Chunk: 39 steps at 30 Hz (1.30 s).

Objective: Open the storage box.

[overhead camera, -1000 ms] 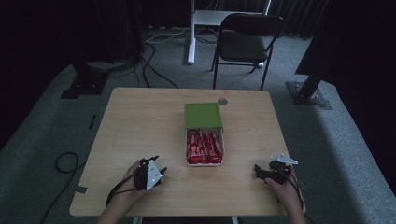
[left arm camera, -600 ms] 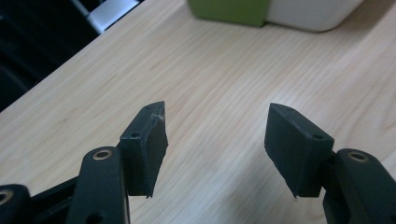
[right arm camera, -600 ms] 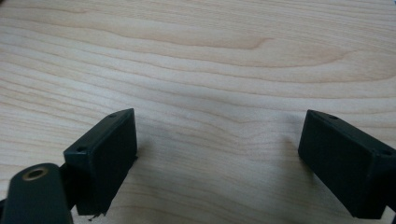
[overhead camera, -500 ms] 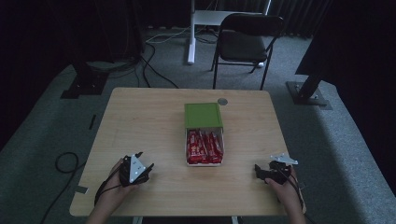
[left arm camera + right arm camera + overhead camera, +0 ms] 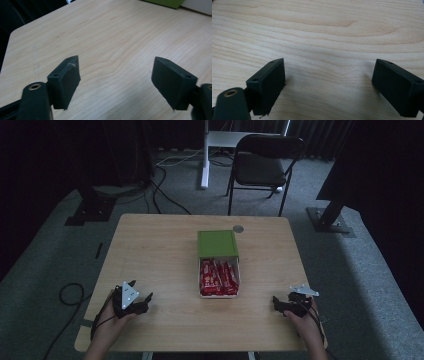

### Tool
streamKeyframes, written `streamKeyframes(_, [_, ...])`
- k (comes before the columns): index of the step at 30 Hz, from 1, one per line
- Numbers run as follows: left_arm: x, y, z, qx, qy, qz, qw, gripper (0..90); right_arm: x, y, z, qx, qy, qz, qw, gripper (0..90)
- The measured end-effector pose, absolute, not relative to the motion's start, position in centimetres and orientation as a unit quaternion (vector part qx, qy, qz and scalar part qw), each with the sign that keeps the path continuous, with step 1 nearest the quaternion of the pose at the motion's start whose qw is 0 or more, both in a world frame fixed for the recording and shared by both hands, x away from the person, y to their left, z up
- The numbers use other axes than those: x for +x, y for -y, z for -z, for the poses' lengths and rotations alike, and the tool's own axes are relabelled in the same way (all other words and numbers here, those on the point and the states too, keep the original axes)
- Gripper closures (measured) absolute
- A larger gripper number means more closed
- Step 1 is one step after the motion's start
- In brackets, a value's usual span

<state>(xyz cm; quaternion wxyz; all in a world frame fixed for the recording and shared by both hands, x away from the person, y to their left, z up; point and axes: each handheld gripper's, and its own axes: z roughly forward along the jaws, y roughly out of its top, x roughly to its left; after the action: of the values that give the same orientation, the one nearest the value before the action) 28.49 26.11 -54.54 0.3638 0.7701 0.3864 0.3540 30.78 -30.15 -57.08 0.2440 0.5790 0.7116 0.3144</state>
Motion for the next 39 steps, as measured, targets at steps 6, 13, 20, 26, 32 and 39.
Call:
streamKeyframes(6, [28.6, -27.6, 55.0, 0.748, -0.428, -0.337, 0.380, 16.4, 30.8, 30.1, 57.1, 0.579, -0.712, -0.314, 0.244, 11.0])
streamKeyframes(13, [28.8, -28.7, 55.3, 0.735, -0.455, -0.340, 0.369, 9.9, 30.8, 30.1, 57.1, 0.579, -0.712, -0.314, 0.244, 11.0])
streamKeyframes(20, [29.0, -29.6, 55.7, 0.716, -0.498, -0.338, 0.352, 1.4, 30.8, 30.2, 57.1, 0.579, -0.712, -0.314, 0.244, 11.0])
streamKeyframes(26, [29.0, -30.0, 56.0, 0.717, -0.535, -0.303, 0.328, 1.4, 30.8, 30.1, 57.1, 0.579, -0.712, -0.314, 0.244, 11.0])
streamKeyframes(32, [29.2, -30.1, 56.2, 0.723, -0.566, -0.265, 0.294, 1.4, 30.8, 30.1, 57.1, 0.579, -0.712, -0.314, 0.244, 10.9])
streamKeyframes(39, [29.5, -30.5, 56.4, 0.708, -0.597, -0.255, 0.277, 1.4, 30.8, 30.1, 57.1, 0.579, -0.712, -0.314, 0.244, 10.9])
